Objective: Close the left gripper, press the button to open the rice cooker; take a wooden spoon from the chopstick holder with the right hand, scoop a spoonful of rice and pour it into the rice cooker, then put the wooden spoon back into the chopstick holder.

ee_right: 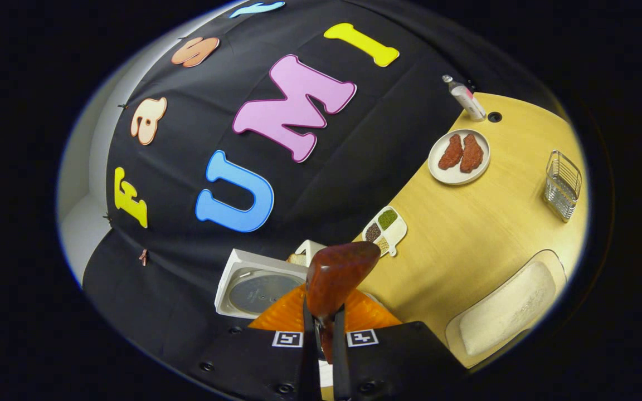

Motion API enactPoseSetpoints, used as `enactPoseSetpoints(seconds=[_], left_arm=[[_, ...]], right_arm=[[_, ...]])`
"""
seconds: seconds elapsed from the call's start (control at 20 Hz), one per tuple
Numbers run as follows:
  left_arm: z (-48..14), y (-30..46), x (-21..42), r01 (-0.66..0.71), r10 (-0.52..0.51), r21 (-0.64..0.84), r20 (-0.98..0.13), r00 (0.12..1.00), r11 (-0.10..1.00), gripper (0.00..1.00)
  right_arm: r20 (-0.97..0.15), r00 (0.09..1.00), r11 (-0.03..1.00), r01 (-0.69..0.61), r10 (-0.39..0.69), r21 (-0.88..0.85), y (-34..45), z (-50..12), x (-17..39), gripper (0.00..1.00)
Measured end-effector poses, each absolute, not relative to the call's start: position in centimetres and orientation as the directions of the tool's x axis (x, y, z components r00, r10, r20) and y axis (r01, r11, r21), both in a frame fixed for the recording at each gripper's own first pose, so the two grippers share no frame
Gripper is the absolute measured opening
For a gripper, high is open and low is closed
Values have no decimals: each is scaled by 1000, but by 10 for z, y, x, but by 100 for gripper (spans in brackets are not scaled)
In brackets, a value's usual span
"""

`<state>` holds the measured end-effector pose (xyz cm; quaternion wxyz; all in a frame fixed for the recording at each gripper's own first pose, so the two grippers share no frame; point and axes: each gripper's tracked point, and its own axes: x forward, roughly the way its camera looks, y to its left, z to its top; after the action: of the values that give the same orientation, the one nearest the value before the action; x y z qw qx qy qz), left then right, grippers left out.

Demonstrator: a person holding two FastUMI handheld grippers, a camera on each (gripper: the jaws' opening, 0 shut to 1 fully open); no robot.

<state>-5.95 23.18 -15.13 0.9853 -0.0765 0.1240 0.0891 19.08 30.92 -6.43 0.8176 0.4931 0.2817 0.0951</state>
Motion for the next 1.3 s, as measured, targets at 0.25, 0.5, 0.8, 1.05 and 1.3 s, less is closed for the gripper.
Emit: enactPoseSetpoints(seconds=[0.25, 0.5, 0.8, 1.05, 1.3], left_arm=[[-159, 247, -67, -228, 190, -126, -261, 947, 965, 95], [-166, 260, -69, -251, 209, -129, -272, 939, 959, 95], [-174, 263, -68, -267, 216, -151, -285, 934, 952, 95], [-192, 262, -75, -291, 219, -198, -319, 922, 936, 95], [-208, 257, -76, -269, 186, -202, -352, 917, 942, 95]], right_arm=[[-348, 814, 486, 94, 465, 869, 350, -57, 204, 13], [-348, 803, 515, 60, 484, 855, 390, -63, 212, 13], [-344, 816, 630, -32, 464, 776, 425, -79, 223, 13], [-327, 814, 737, -171, 479, 654, 460, -89, 223, 13], [-289, 819, 806, -309, 496, 506, 490, -97, 219, 13]])
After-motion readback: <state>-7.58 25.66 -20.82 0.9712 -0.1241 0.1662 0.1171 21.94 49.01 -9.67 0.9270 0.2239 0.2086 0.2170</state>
